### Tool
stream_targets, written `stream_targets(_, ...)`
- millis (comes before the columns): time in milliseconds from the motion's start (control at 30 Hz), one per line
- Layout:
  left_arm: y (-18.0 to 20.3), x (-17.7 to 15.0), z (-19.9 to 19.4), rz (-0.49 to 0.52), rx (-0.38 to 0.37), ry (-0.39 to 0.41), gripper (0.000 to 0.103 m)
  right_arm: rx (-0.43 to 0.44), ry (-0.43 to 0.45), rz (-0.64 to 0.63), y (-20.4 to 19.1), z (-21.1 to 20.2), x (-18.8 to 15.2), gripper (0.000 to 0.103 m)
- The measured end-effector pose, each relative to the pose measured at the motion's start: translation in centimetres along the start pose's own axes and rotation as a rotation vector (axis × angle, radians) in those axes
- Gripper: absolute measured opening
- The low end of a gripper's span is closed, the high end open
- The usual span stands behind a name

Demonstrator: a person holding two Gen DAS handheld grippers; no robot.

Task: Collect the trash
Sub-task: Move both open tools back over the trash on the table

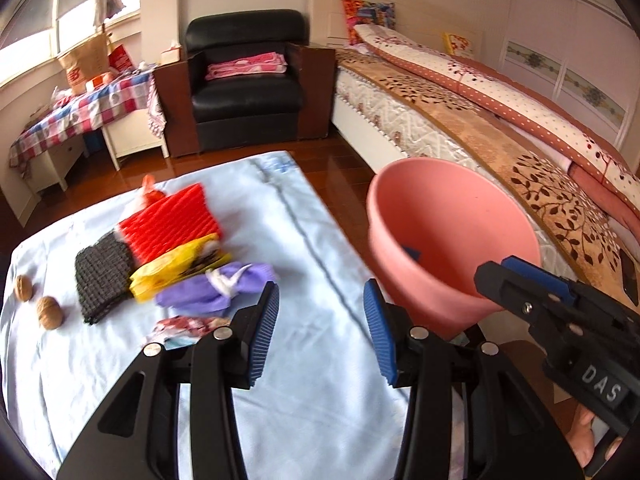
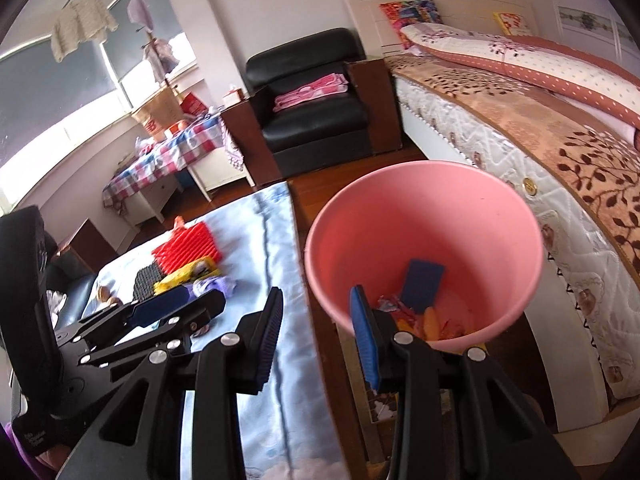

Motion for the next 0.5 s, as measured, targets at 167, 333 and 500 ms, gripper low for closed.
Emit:
stream_targets(167,-2.3,-0.6,-0.5,-0.034,0.032,-0.005,0.044,0.019,-0.019,-0.032,-2.1,0.5,-0.6,0.034)
stream_targets(333,-4.4,-1.2,-1.0,-0.066,0.060,-0.005,0.044,0.043,-0.047,-0.060,-4.1,1.4,-1.3,0.034)
stream_targets(500,-7.2,-2.2,-1.5,-0.096,0.094,-0.014,0.044,0.074,-0.077,-0.097,-6.1,2.5,-2.0,0.034)
Point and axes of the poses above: each gripper's, at about its wrist camera, not at the fingertips, and z roughly the way its jaws point, y to its right, x to its top, the point moved 3 cm from there along z, roughly the way its jaws point, and after that the axes turned 4 degrees about z, right-handed, at the moved point
